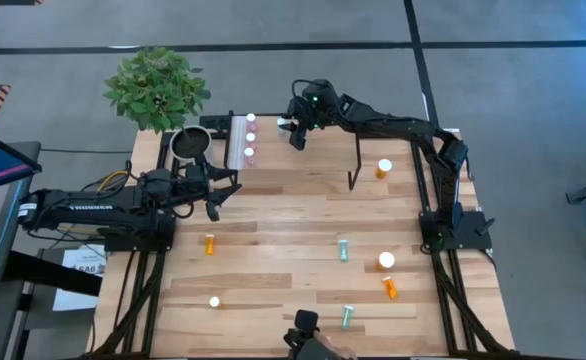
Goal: Pick and place medicine bottles onto shelf by color
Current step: Put the left blue pill bottle on the shelf, then put the top blue pill bottle on the shelf aligned with the other blue pill bottle on the shelf
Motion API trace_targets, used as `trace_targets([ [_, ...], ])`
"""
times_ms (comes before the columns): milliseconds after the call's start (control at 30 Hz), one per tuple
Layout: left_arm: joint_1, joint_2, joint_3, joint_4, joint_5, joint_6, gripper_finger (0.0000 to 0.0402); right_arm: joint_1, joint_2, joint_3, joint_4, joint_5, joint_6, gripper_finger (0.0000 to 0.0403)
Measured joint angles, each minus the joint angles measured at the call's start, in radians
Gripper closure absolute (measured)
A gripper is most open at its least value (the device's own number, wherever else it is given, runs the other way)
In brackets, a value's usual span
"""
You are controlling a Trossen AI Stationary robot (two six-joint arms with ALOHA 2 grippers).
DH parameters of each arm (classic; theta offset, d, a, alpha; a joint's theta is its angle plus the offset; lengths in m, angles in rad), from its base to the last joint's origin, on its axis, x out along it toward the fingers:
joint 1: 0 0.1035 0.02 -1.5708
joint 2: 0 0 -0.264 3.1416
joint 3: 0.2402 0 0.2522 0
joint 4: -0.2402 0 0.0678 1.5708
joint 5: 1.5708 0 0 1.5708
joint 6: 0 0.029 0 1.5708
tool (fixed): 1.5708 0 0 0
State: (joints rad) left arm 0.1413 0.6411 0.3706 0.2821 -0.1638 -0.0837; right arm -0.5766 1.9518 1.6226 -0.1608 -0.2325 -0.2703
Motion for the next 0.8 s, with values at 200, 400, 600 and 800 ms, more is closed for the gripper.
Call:
trace_targets([
  [200,0.000,0.000,0.000,0.000,0.000,0.000,0.0208,-0.001,0.000,0.000,-0.002,0.000,0.000,0.0234],
  [400,0.000,0.000,0.000,0.000,0.000,0.000,0.0208,-0.001,0.000,0.000,-0.005,-0.001,0.011,0.0208],
  [600,0.000,0.000,0.000,0.000,0.000,-0.003,0.0208,-0.001,-0.017,-0.001,-0.035,0.002,0.024,0.0174],
  [800,0.000,0.000,0.000,0.000,0.000,-0.003,0.0208,-0.001,-0.094,-0.001,-0.115,0.024,0.027,0.0167],
])
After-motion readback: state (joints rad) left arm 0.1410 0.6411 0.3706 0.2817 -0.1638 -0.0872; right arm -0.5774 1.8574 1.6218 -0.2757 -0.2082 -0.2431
